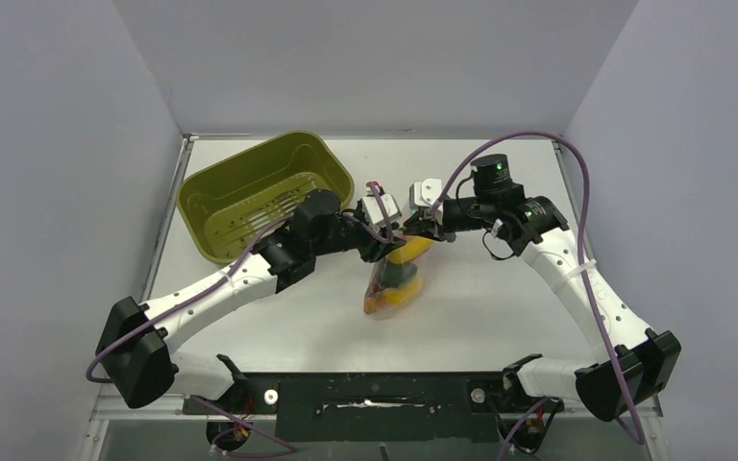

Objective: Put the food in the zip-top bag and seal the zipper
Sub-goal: Zip the zipper food storage bag at the center of the board.

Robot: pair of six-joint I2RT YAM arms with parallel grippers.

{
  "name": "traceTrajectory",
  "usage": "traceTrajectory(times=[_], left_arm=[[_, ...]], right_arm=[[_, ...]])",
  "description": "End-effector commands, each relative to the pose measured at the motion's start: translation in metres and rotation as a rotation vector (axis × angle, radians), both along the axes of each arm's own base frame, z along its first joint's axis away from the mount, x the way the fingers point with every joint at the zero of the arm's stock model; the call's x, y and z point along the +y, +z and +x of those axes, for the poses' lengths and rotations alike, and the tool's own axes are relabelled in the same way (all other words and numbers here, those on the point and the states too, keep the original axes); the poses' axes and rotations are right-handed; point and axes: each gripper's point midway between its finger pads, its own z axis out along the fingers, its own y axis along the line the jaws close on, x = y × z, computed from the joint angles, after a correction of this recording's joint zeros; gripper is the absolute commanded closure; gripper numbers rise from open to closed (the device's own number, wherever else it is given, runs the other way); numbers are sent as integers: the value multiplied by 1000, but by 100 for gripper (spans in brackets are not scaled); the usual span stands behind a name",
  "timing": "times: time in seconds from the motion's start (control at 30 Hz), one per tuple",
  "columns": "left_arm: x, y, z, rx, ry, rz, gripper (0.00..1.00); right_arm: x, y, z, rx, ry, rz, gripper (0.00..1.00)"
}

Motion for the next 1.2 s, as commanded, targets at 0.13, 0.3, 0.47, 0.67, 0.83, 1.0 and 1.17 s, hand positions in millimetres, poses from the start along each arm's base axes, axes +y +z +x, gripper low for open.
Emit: traceTrajectory(times=[0.13, 0.3, 0.47, 0.67, 0.83, 1.0, 1.17], left_arm=[[-4, 44, 8, -59, 14, -93, 100], [6, 54, 3, -104, 4, -121, 100], [24, 74, 3, -124, 15, -226, 100], [31, 77, 0, -139, 2, -238, 100], [33, 76, 2, -141, 7, -228, 100], [36, 72, 3, -135, -3, -210, 100], [44, 69, 10, -136, 16, -192, 100]], right_arm=[[9, 21, 3, -76, 17, 42, 100], [3, 12, 3, -76, 13, -6, 100], [-7, 4, 9, -74, -21, -39, 100], [-26, 5, 22, -75, -78, -47, 100], [-40, -2, 26, -56, -107, -83, 100], [-60, -3, 32, -63, -162, -122, 100], [-73, -4, 34, -64, -194, -153, 100]])
